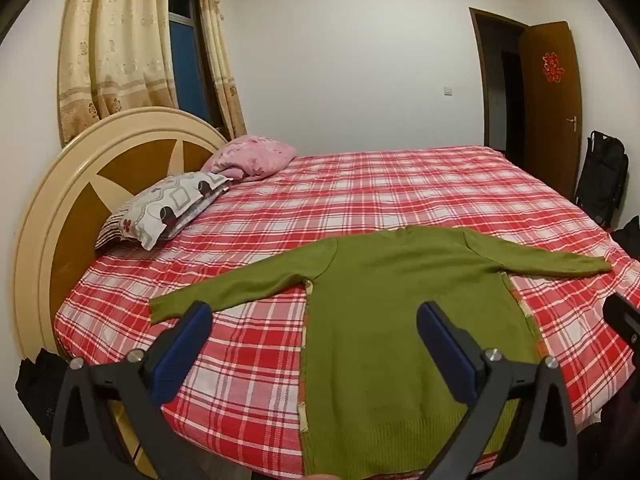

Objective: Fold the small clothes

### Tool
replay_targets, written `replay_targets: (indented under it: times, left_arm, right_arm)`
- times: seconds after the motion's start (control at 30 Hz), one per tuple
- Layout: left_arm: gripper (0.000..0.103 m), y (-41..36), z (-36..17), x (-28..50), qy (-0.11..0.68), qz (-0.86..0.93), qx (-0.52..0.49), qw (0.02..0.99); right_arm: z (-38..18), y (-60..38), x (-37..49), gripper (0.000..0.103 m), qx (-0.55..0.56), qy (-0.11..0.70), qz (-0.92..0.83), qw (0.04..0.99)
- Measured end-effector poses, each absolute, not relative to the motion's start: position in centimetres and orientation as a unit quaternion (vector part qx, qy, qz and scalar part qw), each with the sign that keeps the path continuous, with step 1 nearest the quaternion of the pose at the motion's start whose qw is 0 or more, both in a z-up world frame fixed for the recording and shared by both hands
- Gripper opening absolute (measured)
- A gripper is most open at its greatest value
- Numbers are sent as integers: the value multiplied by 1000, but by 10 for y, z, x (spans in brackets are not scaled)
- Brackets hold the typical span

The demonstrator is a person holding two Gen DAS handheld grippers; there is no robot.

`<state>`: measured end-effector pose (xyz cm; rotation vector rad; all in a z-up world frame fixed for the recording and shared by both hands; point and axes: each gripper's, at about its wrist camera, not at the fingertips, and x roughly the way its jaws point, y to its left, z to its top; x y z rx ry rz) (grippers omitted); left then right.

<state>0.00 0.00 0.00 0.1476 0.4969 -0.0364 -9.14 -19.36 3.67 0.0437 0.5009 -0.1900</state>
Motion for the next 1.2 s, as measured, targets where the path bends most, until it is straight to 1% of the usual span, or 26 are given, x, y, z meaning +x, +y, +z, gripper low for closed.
replay_targets:
  times: [0.33, 1.2]
  left_arm:
    - [103, 2, -3, 3, 258, -18, 65, 964]
    - [103, 2, -5, 5, 257, -16, 66, 964]
  right_arm:
    - [36, -194, -94, 102, 25, 244, -91, 965]
    - [34, -191, -94, 102, 25, 242, -89, 966]
